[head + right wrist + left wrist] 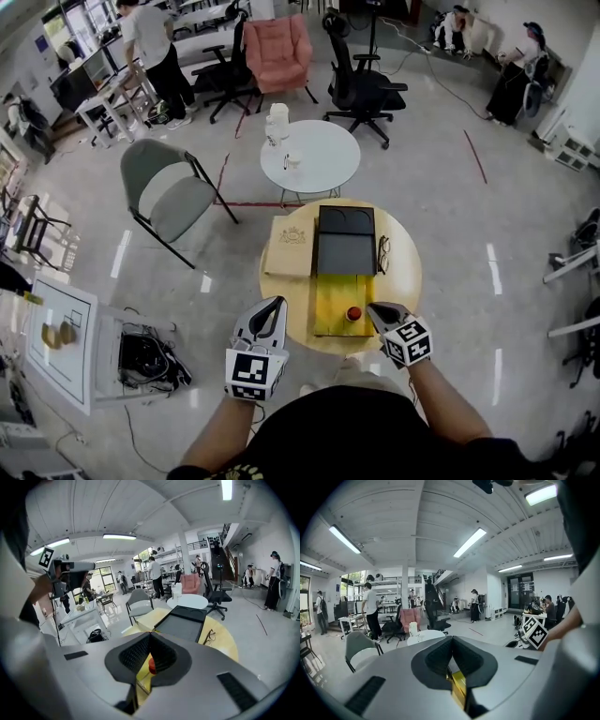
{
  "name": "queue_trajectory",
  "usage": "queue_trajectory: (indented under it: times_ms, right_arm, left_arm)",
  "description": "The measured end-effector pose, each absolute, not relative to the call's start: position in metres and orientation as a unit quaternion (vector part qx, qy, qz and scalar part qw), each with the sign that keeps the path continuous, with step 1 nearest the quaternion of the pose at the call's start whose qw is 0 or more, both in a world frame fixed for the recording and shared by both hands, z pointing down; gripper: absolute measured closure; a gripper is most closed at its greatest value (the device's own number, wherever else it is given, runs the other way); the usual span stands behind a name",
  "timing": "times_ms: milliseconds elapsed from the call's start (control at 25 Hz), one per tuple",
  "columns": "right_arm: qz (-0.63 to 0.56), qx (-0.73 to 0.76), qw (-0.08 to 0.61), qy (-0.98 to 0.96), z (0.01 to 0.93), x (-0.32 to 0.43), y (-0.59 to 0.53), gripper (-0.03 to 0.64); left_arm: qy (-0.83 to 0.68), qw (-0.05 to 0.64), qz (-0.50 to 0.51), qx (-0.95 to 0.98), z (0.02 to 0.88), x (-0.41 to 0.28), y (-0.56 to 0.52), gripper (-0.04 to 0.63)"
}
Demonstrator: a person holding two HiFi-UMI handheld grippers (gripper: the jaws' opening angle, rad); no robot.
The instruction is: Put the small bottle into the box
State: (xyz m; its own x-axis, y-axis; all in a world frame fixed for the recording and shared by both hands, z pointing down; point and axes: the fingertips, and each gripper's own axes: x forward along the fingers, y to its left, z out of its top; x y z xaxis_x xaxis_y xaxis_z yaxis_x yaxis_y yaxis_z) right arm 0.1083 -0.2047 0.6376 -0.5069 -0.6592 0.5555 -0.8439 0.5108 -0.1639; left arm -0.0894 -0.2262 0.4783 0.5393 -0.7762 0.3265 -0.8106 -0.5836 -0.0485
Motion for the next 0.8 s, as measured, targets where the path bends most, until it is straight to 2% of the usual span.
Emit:
queue_trajectory:
  times_ms: [160, 800]
  right_arm:
    - [0.189, 0.445, 0.194, -0.854, 0.604, 0.104, -0.193, 0.603]
    - [0.148, 0.482, 0.134, -0.853, 0.521, 0.111, -0.185, 0.603]
  left_arm:
    - [-0.454, 0.068, 0.145, 0.877, 0.476, -0.091, -0.224, 0.58]
    - [-0.446, 0.045, 0.137, 0.883, 0.462, -0.094, -0.214, 0.58]
